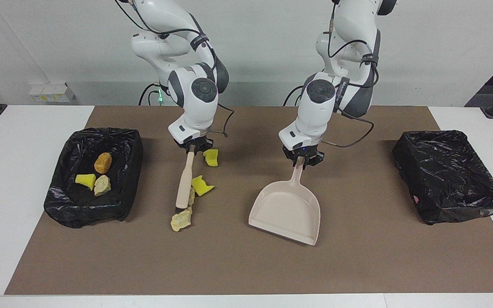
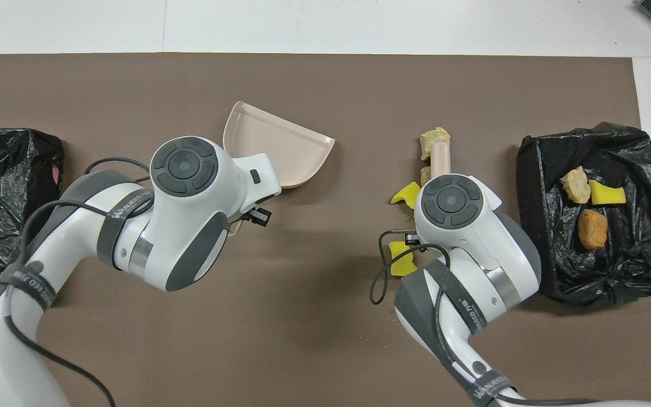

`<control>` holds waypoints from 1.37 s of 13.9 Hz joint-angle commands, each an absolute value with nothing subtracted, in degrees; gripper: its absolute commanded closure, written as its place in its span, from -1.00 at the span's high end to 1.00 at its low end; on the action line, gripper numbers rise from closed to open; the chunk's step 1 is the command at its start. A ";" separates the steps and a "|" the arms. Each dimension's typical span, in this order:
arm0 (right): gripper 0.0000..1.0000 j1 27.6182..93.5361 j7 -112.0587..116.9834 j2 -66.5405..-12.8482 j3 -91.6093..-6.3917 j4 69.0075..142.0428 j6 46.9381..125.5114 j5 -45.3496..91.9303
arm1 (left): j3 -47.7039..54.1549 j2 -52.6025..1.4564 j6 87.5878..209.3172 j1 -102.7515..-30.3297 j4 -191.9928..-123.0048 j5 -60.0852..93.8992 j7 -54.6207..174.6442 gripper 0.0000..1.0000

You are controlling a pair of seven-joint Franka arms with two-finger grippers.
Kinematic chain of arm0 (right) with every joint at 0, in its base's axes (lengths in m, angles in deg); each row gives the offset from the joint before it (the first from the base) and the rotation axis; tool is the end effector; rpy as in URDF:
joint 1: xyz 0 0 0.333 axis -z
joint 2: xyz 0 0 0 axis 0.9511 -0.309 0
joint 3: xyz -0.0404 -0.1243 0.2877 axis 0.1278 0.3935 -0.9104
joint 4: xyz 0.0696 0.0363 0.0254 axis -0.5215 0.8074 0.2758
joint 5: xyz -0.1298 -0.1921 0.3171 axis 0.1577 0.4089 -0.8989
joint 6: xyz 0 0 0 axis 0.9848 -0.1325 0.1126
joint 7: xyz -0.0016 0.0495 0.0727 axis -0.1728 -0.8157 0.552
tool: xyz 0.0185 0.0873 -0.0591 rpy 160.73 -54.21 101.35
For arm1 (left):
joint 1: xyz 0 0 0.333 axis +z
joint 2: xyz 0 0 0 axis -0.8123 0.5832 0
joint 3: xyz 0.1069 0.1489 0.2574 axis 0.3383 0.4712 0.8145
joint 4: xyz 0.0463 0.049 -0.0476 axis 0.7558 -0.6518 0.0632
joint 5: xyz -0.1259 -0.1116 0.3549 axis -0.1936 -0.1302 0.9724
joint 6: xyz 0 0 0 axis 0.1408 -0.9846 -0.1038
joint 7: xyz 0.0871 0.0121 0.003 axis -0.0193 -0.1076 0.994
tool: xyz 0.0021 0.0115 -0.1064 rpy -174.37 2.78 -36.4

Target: Sweep and dump trash in bin

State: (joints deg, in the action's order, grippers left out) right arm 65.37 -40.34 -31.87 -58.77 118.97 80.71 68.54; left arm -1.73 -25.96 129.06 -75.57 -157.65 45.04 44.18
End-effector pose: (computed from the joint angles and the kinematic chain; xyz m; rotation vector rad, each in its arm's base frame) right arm 0.5115 0.2023 0.3675 2.8691 -0.1027 -0.1341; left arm 0.5242 -0.2871 0.4119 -3.0085 0.8318 -0.0127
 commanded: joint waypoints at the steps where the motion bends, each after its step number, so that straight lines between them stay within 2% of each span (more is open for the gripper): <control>1: -1.00 65.85 -38.67 -32.79 -58.94 117.70 81.13 67.59 | -1.57 -36.14 129.16 -74.11 -167.55 45.65 30.30 -1.00; 5: -1.00 65.41 -38.67 -33.14 -59.03 117.00 81.13 67.59 | -1.57 -44.14 127.24 -71.02 -173.01 43.98 14.01 -1.00; 9: -1.00 64.71 -38.67 -33.32 -59.03 116.91 83.15 63.65 | -1.66 -47.05 119.15 -71.90 -174.24 43.98 7.14 -1.00; 11: -1.00 63.22 -38.76 -33.41 -59.03 116.47 83.24 60.66 | -1.66 -50.04 119.49 -73.74 -178.36 43.98 4.24 -1.00; 14: -1.00 61.72 -38.76 -33.67 -58.94 111.22 77.81 60.90 | -1.57 -50.58 119.93 -73.75 -179.43 41.26 0.99 -1.00; 18: -1.00 64.70 -30.79 -33.93 -58.06 105.15 71.21 64.14 | -1.57 -49.88 122.03 -73.92 -181.80 40.99 -1.31 -1.00; 19: -1.00 66.27 -28.76 -34.63 -58.15 105.31 72.07 66.69 | -1.57 -49.87 123.43 -73.84 -182.85 40.90 -1.31 -1.00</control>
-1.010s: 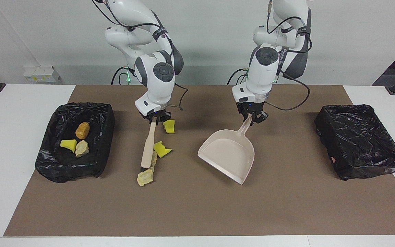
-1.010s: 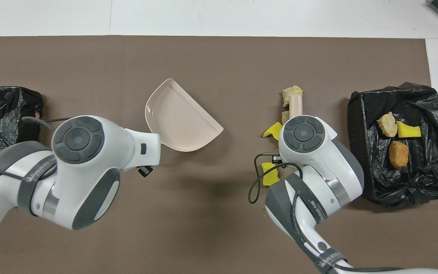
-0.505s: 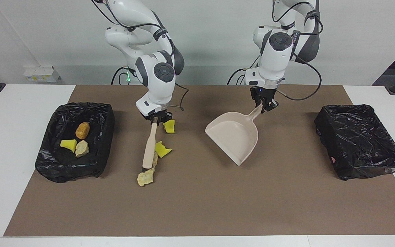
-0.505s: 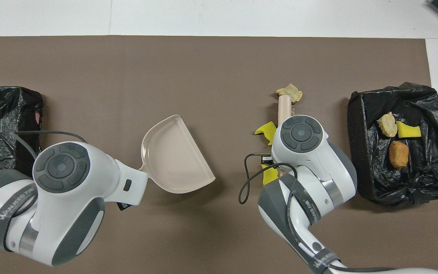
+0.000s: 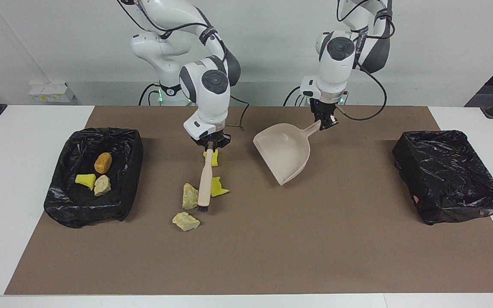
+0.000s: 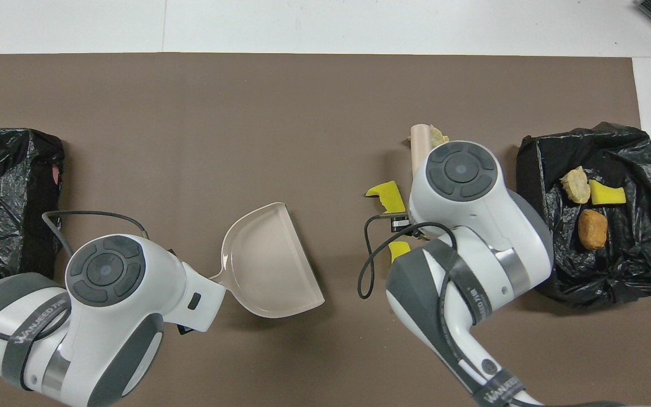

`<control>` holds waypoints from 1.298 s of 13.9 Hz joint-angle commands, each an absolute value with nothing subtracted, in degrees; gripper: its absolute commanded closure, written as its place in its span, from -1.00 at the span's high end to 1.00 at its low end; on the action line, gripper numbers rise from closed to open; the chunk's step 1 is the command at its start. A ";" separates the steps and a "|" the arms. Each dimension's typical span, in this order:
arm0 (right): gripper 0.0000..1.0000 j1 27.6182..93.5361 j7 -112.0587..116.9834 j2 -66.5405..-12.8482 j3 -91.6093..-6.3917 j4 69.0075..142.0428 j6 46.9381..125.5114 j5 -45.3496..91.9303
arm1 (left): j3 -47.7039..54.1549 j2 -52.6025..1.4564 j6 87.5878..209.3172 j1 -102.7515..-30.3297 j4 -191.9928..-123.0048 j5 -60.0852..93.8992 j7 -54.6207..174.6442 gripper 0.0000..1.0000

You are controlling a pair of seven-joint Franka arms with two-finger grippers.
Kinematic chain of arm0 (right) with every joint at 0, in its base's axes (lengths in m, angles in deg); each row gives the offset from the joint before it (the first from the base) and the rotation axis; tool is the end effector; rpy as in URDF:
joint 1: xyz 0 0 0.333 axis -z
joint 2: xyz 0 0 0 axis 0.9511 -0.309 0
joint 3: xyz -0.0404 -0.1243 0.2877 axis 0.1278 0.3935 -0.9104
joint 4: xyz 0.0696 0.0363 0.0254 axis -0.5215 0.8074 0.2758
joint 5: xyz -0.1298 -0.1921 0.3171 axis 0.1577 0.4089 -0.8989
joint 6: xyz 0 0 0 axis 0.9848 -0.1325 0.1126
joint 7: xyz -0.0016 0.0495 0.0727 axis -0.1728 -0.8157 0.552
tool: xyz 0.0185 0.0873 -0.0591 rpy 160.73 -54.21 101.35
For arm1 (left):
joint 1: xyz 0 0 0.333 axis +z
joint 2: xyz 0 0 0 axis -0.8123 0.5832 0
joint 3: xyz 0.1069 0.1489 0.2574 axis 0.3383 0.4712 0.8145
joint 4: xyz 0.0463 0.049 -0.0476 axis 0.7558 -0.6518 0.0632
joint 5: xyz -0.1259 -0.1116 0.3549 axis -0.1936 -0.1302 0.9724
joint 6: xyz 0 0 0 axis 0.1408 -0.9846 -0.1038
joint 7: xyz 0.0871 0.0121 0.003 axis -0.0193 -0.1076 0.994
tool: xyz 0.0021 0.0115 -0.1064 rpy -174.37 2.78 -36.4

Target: Sweep and dump trash in bin

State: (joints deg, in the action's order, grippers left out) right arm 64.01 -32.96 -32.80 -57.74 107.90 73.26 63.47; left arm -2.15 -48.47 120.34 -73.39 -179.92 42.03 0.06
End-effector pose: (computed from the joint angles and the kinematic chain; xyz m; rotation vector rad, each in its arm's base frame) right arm 0.5377 0.2175 0.4343 2.9594 -0.0056 -0.1471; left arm 0.4051 -0.2125 0.4280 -2.5341 1.8271 0.2384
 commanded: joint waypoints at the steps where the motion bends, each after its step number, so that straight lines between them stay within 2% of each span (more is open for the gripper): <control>1: -1.00 69.42 -25.00 -35.59 -58.32 105.40 73.12 67.58 | -1.57 -49.96 123.80 -73.57 -183.12 40.90 -1.31 -1.00; 4: -1.00 75.59 -14.44 -37.27 -58.15 107.41 78.12 67.94 | -1.48 -48.82 125.90 -72.96 -183.39 40.73 -1.40 -1.00; 8: -1.00 76.05 -14.59 -41.40 -58.32 108.99 81.13 67.24 | -1.39 -48.38 126.78 -70.76 -183.04 40.73 -4.39 -1.00; 10: -1.00 73.51 -16.16 -42.63 -58.76 109.61 81.74 66.45 | -1.48 -48.29 128.01 -70.85 -183.04 40.73 -4.65 -1.00; 14: -1.00 65.61 -17.49 -42.63 -58.76 109.44 82.27 54.88 | -1.57 -47.07 129.85 -72.69 -182.60 40.73 -4.74 -1.00; 18: -1.00 60.07 -19.60 -42.55 -58.85 109.70 82.18 49.24 | -1.57 -46.62 129.95 -74.01 -182.60 40.38 -2.38 -1.00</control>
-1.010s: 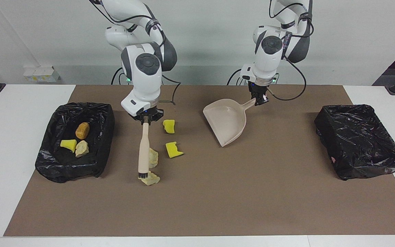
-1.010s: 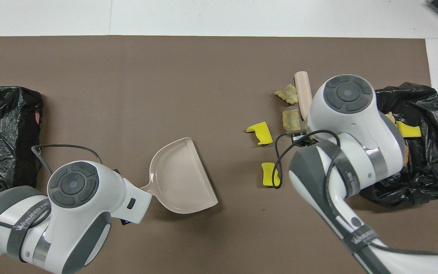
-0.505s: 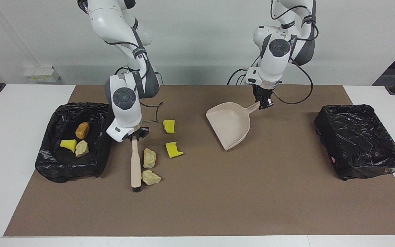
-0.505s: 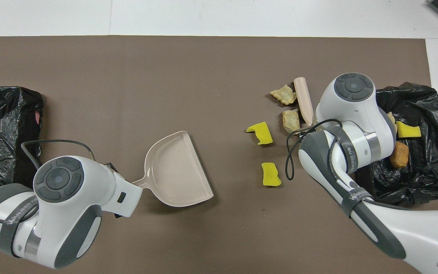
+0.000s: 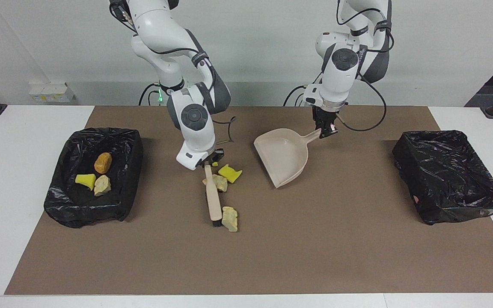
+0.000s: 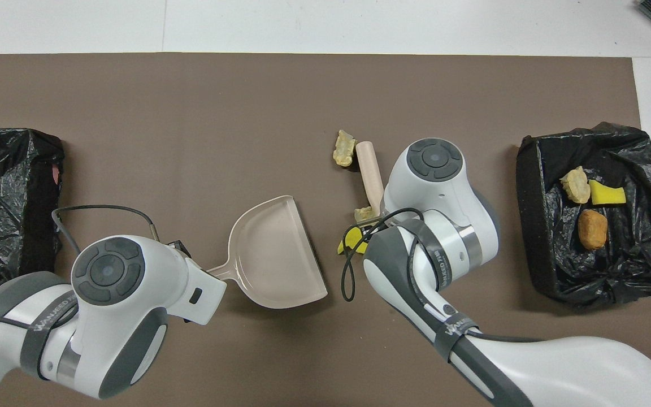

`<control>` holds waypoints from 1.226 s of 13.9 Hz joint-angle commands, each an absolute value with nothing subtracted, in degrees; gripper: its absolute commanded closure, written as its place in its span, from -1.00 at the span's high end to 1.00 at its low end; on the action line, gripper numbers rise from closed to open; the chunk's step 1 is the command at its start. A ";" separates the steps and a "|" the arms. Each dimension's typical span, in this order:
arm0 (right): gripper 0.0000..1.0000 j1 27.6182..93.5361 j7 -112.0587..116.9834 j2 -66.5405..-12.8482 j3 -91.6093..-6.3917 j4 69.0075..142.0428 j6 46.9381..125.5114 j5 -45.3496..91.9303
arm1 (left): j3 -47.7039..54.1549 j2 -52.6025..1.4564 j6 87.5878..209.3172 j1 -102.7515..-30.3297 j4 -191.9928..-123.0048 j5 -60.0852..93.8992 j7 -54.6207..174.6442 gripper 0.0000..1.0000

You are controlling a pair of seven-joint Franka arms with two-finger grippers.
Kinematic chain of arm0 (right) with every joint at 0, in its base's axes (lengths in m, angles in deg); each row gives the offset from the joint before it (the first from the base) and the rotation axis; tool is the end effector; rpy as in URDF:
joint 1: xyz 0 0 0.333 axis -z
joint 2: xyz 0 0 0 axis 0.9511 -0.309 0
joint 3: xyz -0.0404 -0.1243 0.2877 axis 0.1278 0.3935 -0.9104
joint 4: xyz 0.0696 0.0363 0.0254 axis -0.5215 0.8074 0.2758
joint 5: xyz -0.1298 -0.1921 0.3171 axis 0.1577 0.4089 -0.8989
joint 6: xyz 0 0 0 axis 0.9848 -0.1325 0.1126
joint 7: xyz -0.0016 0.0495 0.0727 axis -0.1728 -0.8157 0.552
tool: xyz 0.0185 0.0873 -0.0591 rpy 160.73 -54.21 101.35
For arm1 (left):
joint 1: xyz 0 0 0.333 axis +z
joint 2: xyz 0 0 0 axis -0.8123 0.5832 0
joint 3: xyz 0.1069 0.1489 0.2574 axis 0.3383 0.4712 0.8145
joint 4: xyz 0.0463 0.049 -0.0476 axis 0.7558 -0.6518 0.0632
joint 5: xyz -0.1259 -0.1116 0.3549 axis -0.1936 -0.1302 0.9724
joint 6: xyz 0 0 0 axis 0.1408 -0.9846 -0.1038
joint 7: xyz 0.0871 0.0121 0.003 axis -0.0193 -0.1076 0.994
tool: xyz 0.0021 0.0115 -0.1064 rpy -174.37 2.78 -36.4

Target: Sweep and dump trash in bin

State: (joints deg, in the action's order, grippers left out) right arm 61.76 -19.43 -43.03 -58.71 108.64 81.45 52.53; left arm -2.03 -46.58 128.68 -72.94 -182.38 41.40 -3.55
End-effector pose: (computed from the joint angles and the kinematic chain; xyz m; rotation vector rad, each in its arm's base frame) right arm 0.5396 0.2683 0.3366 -3.0673 -0.3339 0.3651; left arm 0.4155 -0.2125 0.4047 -2.4984 1.8974 0.1271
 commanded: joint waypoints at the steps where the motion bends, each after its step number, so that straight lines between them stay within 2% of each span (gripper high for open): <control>1: -1.00 58.83 -19.60 -42.29 -58.85 109.79 81.92 47.74 | -1.57 -46.01 129.95 -74.27 -182.68 40.03 -1.06 -1.00; 7: -1.00 50.21 -19.86 -37.28 -59.46 115.24 81.74 43.61 | -1.48 -44.95 129.86 -74.45 -183.12 39.50 0.54 -1.00; 10: -1.00 48.62 -19.77 -37.97 -59.47 112.44 82.18 43.60 | -1.48 -44.86 130.04 -74.28 -183.04 38.97 0.80 -1.00; 12: -1.00 50.46 -19.42 -38.33 -58.77 108.32 79.65 45.26 | -1.48 -44.77 130.04 -74.19 -182.95 38.62 1.68 -1.00; 15: -1.00 56.86 -19.51 -37.72 -58.41 101.28 72.36 48.16 | -1.48 -44.69 130.13 -74.27 -182.95 38.70 1.59 -1.00; 17: -1.00 62.22 -18.64 -33.52 -58.32 102.74 68.14 49.48 | -1.57 -44.77 130.30 -74.97 -182.95 38.70 1.59 -1.00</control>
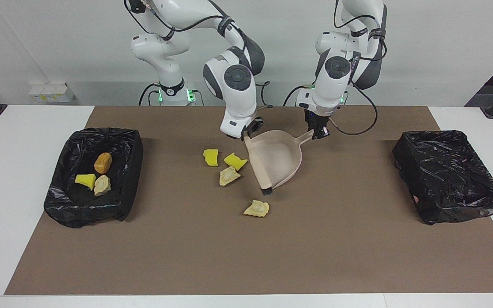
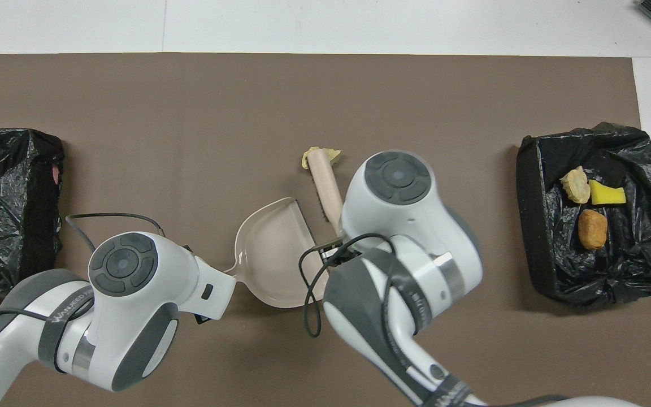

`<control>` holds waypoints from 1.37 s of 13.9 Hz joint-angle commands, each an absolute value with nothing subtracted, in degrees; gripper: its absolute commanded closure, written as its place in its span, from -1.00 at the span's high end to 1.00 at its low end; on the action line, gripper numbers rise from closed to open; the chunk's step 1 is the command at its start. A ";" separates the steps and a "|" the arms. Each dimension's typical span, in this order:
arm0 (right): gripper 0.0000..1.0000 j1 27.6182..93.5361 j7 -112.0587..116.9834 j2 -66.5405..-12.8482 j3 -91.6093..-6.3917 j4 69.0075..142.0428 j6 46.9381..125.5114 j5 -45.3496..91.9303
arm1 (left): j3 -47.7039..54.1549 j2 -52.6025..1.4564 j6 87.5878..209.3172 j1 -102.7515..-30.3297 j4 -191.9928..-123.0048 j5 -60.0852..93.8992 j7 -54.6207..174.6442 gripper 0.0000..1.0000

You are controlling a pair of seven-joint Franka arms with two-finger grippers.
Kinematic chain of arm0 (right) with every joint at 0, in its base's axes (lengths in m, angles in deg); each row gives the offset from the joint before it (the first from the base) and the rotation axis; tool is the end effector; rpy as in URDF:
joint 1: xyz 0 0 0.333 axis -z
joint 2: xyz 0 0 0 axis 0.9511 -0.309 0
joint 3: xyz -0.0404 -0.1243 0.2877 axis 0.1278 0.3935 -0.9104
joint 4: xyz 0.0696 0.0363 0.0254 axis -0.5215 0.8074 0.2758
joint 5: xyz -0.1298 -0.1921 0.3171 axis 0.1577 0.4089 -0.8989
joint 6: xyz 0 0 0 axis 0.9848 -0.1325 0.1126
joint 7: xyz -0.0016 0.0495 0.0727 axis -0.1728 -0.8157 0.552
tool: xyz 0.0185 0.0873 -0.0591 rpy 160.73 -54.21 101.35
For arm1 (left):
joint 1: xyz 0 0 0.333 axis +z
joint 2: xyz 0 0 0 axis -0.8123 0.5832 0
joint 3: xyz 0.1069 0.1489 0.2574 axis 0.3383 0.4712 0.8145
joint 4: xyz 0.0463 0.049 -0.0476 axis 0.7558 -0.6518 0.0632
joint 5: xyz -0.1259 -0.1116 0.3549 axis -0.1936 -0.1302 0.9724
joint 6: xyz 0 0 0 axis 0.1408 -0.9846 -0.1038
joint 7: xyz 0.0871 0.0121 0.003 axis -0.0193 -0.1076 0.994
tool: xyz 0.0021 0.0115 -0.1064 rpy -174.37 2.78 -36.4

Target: Sweep and dump trash in bin

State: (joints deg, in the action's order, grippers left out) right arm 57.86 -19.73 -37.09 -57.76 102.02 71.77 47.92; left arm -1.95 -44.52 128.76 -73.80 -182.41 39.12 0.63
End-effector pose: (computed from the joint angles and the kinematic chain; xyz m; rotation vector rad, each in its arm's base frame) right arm 0.5229 0.3017 0.4369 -3.0149 -0.3733 0.3235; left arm 0.4138 -0.2208 0.3880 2.5407 -1.7741 -0.1696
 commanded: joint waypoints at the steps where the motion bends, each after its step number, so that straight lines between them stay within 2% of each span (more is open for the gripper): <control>1: -1.00 64.33 -15.67 -31.49 -58.32 105.20 66.90 50.27 | -1.57 -44.86 130.30 -76.37 -182.95 38.70 1.85 -1.00; 4: -1.00 69.35 -12.92 -23.59 -58.50 119.14 70.64 50.37 | -1.57 -43.64 132.23 -78.40 -183.12 38.70 3.51 -1.00; 6: -1.00 69.54 -13.01 -17.44 -58.41 129.87 76.62 50.28 | -1.57 -42.93 133.46 -79.28 -183.12 38.70 3.79 -1.00; 7: -1.00 69.54 -13.44 -16.28 -58.32 133.14 78.21 50.28 | -1.48 -42.93 133.64 -79.89 -183.12 38.62 3.70 -1.00; 10: -1.00 71.13 -16.07 -17.41 -58.67 134.84 79.01 50.28 | -1.48 -42.84 134.43 -79.90 -183.04 38.62 3.87 -1.00; 13: -1.00 69.37 -18.19 -22.05 -58.76 134.40 82.87 49.84 | -1.48 -42.31 135.22 -79.90 -182.77 38.62 4.84 -1.00; 17: -1.00 61.30 -27.50 -31.71 -58.85 127.65 85.16 47.65 | -1.48 -42.23 135.31 -79.90 -182.77 38.62 4.93 -1.00; 19: -1.00 57.61 -27.60 -32.96 -58.85 125.36 85.79 44.40 | -1.48 -42.23 135.31 -79.90 -182.77 38.62 4.93 -1.00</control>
